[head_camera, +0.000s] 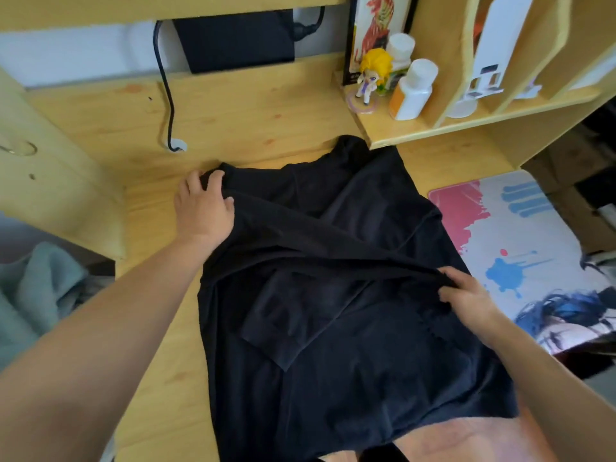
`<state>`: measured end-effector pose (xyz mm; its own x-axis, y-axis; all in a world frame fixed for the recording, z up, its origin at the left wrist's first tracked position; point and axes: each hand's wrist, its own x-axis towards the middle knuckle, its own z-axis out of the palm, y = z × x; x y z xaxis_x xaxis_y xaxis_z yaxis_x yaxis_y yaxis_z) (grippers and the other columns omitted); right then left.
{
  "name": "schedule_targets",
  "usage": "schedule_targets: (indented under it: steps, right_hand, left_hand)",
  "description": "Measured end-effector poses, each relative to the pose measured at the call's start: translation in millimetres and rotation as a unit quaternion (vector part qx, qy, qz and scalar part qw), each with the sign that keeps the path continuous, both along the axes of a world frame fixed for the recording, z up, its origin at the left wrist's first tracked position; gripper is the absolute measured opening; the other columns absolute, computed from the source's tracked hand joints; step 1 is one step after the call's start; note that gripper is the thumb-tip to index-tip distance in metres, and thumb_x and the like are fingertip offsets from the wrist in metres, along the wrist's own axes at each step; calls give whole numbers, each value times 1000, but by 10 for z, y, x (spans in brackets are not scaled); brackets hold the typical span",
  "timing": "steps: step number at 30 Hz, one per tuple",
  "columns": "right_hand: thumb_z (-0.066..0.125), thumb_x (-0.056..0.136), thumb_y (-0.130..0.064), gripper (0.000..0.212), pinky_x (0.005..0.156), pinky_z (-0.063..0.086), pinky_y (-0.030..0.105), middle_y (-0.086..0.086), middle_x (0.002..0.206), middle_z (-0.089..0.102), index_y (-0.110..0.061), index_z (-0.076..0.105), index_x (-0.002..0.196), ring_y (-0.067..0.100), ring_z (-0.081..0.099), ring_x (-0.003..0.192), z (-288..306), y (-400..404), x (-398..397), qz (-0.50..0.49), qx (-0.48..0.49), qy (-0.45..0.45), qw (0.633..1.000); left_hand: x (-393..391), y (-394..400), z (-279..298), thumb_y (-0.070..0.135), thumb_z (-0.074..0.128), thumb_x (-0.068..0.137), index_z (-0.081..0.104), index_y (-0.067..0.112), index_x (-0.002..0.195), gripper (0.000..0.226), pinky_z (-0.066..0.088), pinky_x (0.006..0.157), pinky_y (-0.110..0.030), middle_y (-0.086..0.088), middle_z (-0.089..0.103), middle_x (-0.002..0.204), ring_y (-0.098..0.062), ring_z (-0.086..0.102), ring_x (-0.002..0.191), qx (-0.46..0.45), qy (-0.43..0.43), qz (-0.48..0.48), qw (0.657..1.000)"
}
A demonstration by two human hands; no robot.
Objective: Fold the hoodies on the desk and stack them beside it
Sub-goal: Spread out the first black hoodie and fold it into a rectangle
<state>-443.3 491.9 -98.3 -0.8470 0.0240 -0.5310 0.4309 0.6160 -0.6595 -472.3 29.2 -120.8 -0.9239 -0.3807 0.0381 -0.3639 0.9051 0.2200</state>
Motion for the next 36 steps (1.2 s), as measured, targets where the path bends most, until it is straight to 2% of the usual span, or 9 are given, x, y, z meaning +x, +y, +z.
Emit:
schedule_targets:
  steps: [5,8,11,15,21,24,28,31,36]
  right_hand:
    - [67,81,-1,28,100,45,44,5,107,53,-14,67,106,28,57,103,-105,101,132,-49,130,175,975]
    - [83,75,-21,32,85,49,45,3,98,55,-16,65,100,27,53,93,-212,-44,349,163,218,316,909]
    - [83,72,-25,63,85,52,49,7,112,57,-14,62,130,33,54,100,-488,-94,417,314,358,271,836]
    - [56,72,0,34,66,46,47,13,91,51,-5,73,101,36,50,77,-375,-29,147,250,339,387,820]
    - [58,61,2,52,76,37,45,15,95,55,-13,79,107,37,48,86,-168,297,294,260,351,451,778]
    - [75,60,12,35,88,44,51,17,108,60,-10,80,87,41,50,101,-409,453,636,227,362,357,831]
    - [63,87,-8,27,99,41,45,16,119,57,-10,67,113,40,52,111,-306,197,532,-130,202,132,962]
    - [68,83,-48,49,91,46,41,14,106,63,-12,62,115,35,60,103,-353,38,377,-264,52,-6,963]
    - [74,90,-36,33,92,52,45,13,100,68,-8,65,104,30,61,95,-337,6,463,-244,42,-2,969]
  left_hand:
    - [767,447,18,28,71,88,63,7,105,28,44,85,-44,-12,54,109,-33,53,100,-23,119,-160,980]
    - [1171,455,-143,23,76,83,66,7,112,34,47,87,-44,-10,56,112,-31,56,102,-63,34,-234,970]
    - [1222,301,-208,6,75,80,63,9,120,43,49,86,-45,-9,57,116,-32,58,102,-91,-23,-204,974]
    - [1212,115,-74,-7,71,78,60,9,110,37,51,67,-42,-9,58,103,-29,57,84,-49,-28,-133,989]
    - [1600,-18,-199,-12,73,74,65,5,108,38,54,66,-43,-10,58,103,-30,59,86,-38,-30,-120,992]
    - [1715,-11,-286,-7,76,74,67,6,112,41,54,79,-47,-12,59,112,-34,58,98,-73,-41,-115,990]
    - [1678,192,-268,9,76,81,68,8,120,41,46,95,-50,-12,59,123,-36,54,112,-109,-22,-165,980]
    - [1582,324,-284,9,78,80,68,11,119,40,50,91,-44,-7,60,119,-31,57,107,-104,-34,-229,967]
    - [1552,326,-378,-1,79,75,71,8,116,43,59,79,-41,-7,64,119,-30,64,106,-63,-69,-195,976]
